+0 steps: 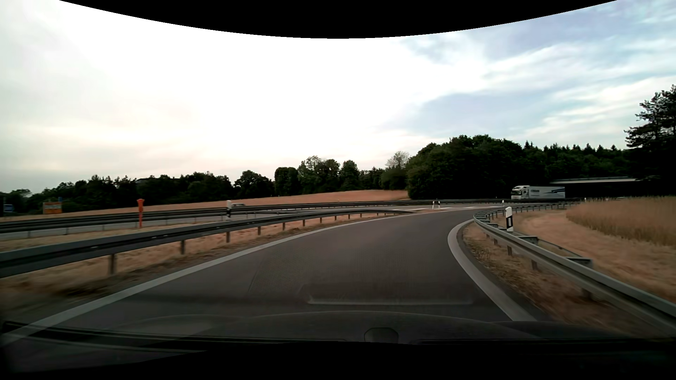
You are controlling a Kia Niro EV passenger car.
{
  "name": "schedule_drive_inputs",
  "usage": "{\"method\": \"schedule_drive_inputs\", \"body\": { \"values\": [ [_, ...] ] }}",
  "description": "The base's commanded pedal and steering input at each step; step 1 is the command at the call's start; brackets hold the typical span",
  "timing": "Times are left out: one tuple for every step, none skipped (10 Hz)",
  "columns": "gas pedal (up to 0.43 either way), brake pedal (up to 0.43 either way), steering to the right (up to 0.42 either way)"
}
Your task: Follow the waypoints while adhering to traffic rules and regulations
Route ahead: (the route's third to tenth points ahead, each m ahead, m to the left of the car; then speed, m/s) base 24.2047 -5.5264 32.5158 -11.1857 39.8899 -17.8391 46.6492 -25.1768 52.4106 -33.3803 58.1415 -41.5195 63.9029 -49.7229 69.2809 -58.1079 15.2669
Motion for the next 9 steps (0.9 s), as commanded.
{"method": "schedule_drive_inputs", "body": {
  "values": [
    [0.098, 0.006, 0.109],
    [0.11, 0.006, 0.109],
    [0.118, 0.006, 0.108],
    [0.13, 0.006, 0.105],
    [0.13, 0.006, 0.102],
    [0.157, 0.006, 0.101],
    [0.157, 0.006, 0.101],
    [0.169, 0.006, 0.101],
    [0.177, 0.006, 0.1]
  ]
}}
